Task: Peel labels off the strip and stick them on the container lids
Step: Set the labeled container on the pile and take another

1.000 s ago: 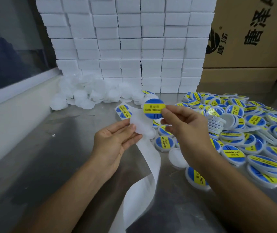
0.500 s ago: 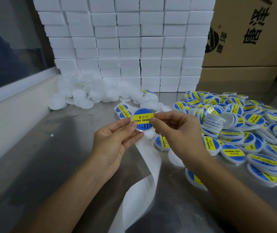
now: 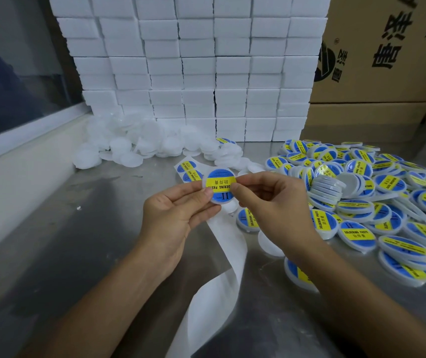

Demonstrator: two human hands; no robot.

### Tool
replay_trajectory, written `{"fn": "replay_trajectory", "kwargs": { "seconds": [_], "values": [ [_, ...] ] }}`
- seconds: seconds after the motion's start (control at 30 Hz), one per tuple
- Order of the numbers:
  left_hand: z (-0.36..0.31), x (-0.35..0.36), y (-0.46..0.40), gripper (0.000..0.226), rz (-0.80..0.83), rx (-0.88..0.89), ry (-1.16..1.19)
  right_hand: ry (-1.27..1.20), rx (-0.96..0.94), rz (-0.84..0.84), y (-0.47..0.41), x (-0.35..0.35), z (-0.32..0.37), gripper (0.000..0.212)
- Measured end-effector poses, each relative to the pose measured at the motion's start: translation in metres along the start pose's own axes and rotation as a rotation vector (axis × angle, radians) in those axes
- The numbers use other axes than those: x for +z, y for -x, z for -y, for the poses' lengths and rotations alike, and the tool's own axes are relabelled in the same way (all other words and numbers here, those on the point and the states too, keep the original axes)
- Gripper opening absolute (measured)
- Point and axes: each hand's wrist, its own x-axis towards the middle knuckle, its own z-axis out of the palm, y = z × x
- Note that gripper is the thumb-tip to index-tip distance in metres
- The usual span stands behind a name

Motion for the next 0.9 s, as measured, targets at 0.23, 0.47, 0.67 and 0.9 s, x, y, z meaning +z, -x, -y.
{"fn": "replay_trajectory", "kwargs": {
  "seconds": [0.23,0.47,0.67,0.9],
  "values": [
    [0.003,0.001,0.002,0.023,0.074,0.106,-0.075,0.205,-0.081,-0.036,-0.001,-0.002,-0.006,0.009],
    [0.005,0.004,0.003,0.021,0.178,0.076,-0.044,0.403,-0.284,-0.104,0.002,0.005,-0.010,0.027],
    [0.002,0.004,0.004,0.013,0.311,0.004,0.054,0.143,-0.049,0.097,0.000,0.002,-0.003,0.047],
    [0.003,0.006,0.008,0.013,0.397,-0.021,-0.063,-0.074,-0.009,0.031,-0.007,-0.009,-0.002,0.006]
  ]
}}
